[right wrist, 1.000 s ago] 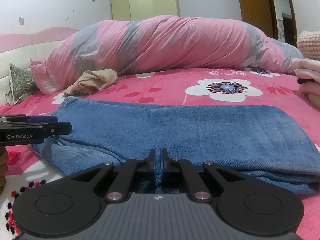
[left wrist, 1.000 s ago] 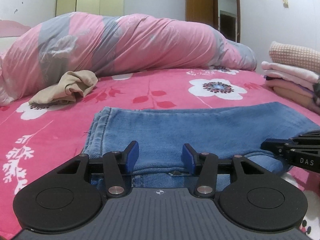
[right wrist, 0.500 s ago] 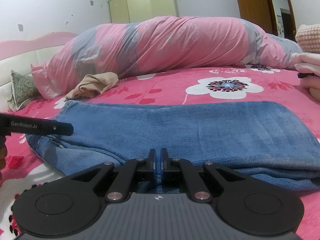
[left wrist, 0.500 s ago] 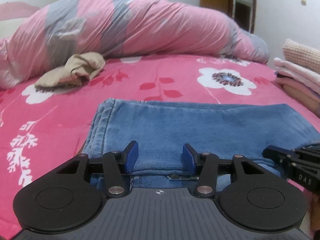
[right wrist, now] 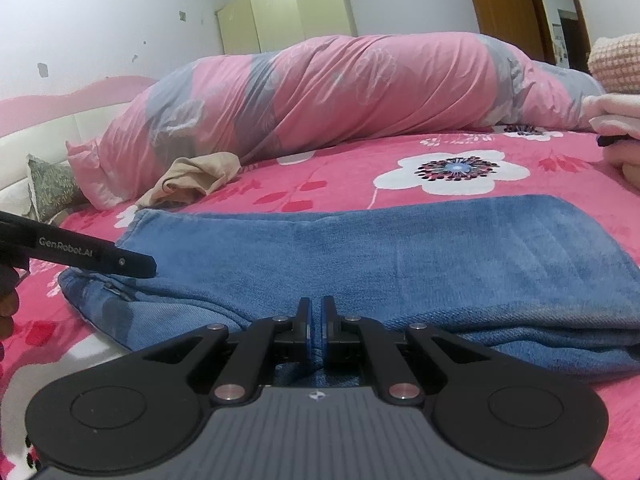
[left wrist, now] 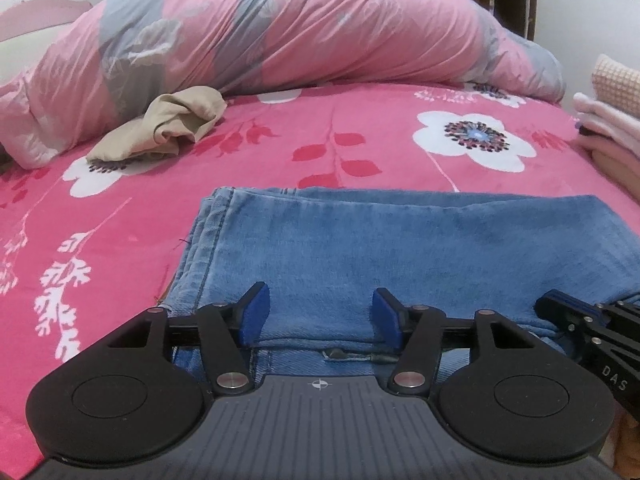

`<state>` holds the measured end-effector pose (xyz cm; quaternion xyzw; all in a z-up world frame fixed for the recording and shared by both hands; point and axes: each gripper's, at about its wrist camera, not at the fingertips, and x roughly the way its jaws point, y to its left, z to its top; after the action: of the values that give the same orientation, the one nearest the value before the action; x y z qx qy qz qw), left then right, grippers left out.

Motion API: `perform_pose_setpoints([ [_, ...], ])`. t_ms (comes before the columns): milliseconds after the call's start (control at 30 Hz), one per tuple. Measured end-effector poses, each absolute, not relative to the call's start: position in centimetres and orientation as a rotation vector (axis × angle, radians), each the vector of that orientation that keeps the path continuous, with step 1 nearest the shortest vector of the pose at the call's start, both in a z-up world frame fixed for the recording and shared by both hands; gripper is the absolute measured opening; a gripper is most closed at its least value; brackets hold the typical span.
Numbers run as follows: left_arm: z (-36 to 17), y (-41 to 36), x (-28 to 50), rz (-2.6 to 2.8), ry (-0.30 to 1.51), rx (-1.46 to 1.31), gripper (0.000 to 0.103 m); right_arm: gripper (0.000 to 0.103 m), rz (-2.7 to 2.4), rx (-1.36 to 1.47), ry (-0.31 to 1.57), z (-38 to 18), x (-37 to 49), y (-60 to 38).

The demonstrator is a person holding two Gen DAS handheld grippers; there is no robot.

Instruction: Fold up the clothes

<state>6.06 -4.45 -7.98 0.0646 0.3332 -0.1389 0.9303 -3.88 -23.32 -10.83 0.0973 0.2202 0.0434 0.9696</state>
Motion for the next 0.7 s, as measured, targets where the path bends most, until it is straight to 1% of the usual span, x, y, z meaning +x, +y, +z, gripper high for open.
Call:
perform_pose_setpoints([
  [233,-7.90,-4.52,6.23,-0.284,0.691,0.119,0.061,0.004,0.090,0.203,0.446,-10.86,-3.81,-23.53],
  [700,-7.85,-4.44,6.32,-0.290,0.696,0.117,0.062,0.004,0.092,0.200,0.446,-10.88,-3.79,-23.62],
])
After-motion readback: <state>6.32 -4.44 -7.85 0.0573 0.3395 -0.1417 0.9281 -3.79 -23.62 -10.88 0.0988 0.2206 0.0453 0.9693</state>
